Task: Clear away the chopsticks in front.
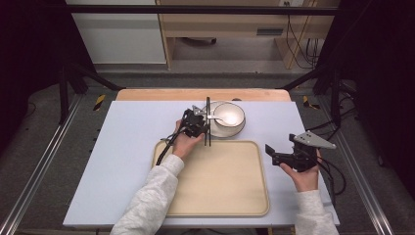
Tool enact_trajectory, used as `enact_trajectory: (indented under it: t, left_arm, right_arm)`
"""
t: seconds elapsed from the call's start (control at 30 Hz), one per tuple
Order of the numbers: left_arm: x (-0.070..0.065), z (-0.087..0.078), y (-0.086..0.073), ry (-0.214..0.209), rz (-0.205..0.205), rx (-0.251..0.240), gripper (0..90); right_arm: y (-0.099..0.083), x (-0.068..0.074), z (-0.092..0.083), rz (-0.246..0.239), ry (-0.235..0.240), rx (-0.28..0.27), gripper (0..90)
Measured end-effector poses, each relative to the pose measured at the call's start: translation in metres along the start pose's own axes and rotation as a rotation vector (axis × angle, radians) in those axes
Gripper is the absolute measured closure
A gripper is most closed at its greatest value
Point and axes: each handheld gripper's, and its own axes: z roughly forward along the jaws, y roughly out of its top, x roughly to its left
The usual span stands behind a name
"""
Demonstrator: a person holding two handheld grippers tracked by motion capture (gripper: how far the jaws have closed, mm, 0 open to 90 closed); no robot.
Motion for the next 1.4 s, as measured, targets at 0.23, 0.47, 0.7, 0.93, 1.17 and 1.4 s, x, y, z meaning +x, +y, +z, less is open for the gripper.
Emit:
enact_trajectory:
  t: [0.23, 0.47, 0.7, 0.93, 1.17, 1.4]
  left_arm:
    - [0.000, 0.000, 0.000, 0.010, 0.007, 0.010, 77.4]
    - [0.003, 0.000, 0.004, 0.026, -0.008, 0.000, 70.7]
    - [0.002, 0.008, 0.012, 0.069, -0.003, 0.015, 71.9]
    - [0.003, 0.014, 0.008, 0.084, -0.018, 0.032, 75.7]
    - [0.003, 0.015, 0.008, 0.116, -0.047, 0.024, 80.7]
    - [0.004, 0.015, 0.008, 0.126, -0.069, 0.023, 85.3]
  right_arm:
    - [0.000, 0.000, 0.000, 0.000, -0.001, 0.003, 2.9]
    - [0.000, 0.000, 0.000, 0.000, -0.001, 0.000, 2.9]
    - [0.000, 0.000, 0.000, -0.004, 0.003, 0.006, 3.1]
    - [0.000, -0.001, -0.001, -0.004, 0.001, 0.002, 3.2]
    - [0.000, 0.000, 0.000, -0.009, 0.000, 0.006, 3.2]
    - [0.000, 0.000, 0.000, -0.008, 0.001, 0.006, 3.2]
